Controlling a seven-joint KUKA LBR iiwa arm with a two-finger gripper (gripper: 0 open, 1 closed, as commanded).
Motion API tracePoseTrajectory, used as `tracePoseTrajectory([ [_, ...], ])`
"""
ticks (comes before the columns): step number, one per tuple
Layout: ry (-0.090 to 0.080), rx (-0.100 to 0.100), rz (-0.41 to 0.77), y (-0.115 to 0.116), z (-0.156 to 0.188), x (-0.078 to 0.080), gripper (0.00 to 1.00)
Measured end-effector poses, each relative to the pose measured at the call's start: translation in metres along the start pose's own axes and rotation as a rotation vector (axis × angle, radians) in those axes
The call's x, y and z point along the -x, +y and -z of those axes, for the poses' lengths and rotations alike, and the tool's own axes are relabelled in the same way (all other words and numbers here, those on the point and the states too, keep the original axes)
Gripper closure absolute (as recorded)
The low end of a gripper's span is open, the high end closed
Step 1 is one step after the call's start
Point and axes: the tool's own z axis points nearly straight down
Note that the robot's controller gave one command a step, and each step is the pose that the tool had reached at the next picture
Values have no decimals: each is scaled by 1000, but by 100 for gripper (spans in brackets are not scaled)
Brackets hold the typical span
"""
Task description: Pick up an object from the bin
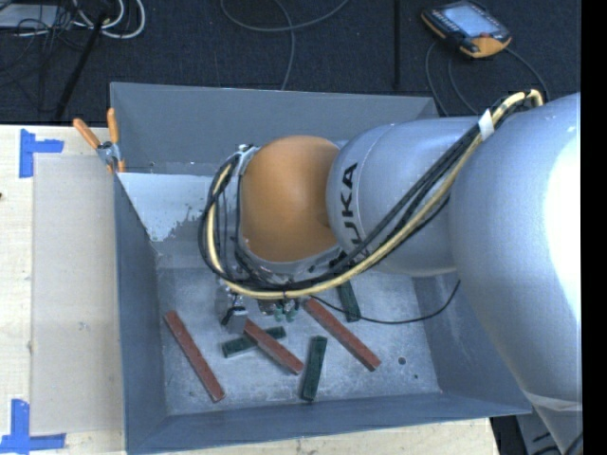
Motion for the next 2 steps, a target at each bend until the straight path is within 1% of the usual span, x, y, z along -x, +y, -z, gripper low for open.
tracePoseTrajectory([
  [1, 1, 0, -2, -1, -1, 0, 0],
  [2, 1, 0, -3, -1, -1, 0, 0],
])
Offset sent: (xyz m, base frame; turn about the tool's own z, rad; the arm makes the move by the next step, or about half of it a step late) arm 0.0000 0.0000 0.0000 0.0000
